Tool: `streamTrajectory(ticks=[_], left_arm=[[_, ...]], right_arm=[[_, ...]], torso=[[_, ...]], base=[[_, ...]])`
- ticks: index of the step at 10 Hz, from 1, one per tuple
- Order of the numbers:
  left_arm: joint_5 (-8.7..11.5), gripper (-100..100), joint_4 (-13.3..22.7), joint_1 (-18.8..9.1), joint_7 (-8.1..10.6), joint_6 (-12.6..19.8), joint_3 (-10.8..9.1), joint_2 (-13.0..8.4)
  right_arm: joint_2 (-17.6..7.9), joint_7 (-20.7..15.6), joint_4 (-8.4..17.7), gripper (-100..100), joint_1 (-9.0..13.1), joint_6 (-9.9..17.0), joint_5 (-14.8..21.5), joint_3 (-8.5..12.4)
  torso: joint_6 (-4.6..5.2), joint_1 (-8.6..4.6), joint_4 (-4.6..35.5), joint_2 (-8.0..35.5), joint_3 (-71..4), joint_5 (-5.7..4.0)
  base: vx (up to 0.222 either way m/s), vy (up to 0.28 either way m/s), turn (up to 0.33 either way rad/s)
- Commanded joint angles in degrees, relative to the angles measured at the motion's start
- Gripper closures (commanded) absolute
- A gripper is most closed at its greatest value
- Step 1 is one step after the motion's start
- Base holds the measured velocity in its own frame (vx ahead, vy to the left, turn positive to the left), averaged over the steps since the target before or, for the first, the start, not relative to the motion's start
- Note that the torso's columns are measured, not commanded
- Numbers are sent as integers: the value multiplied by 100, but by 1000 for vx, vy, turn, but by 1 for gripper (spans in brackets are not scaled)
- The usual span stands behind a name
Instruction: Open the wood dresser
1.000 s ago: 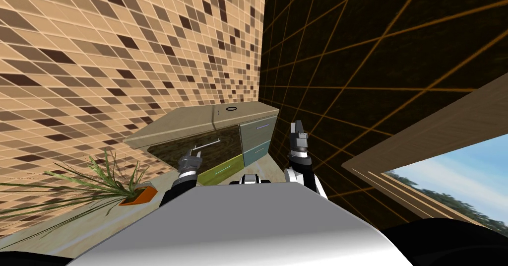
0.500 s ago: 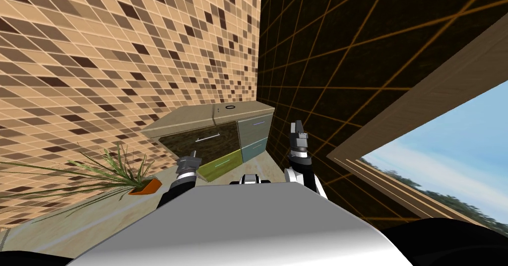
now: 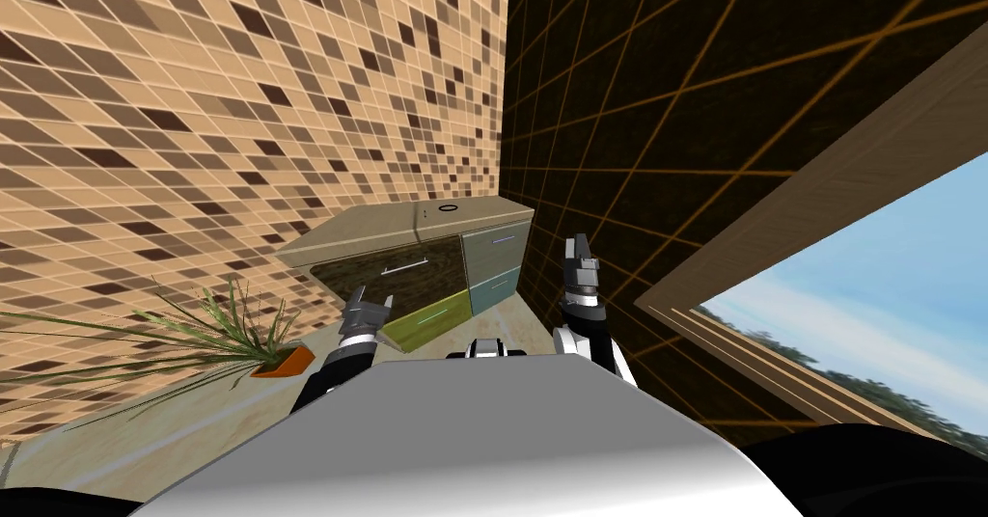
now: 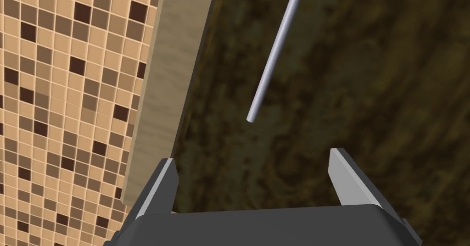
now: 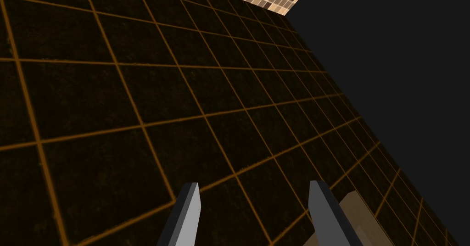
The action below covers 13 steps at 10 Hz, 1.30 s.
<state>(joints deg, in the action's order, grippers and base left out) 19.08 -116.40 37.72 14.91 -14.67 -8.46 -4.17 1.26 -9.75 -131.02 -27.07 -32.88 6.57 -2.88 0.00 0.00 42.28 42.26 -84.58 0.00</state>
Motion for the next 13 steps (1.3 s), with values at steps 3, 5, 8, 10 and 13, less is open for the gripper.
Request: streamTrajectory(ticks=[3,5,8,10,13], left_arm=[[8,-100,-6,7,0,68,-19,-498],[37,-100,-101,47,7,190,-62,-550],[71,-100,-248,102,22,272,-99,-188],[76,-100,-274,111,25,284,-105,48],[81,-100,-297,119,28,295,-110,480]], right_arm=[[0,0,0,0,0,0,0,0],[-1,0,0,0,-1,0,0,0],[0,0,0,0,-1,0,0,0],[0,0,0,0,0,0,0,0],[0,0,0,0,1,0,0,0]], torso=[[0,-1,2,5,3,0],[0,13,-5,-20,-12,3],[0,-13,1,6,3,-3],[0,-12,10,34,21,-4],[0,2,1,4,2,1]], base=[[29,13,-1],[135,68,-6],[124,48,-3],[24,6,-1],[0,0,0]])
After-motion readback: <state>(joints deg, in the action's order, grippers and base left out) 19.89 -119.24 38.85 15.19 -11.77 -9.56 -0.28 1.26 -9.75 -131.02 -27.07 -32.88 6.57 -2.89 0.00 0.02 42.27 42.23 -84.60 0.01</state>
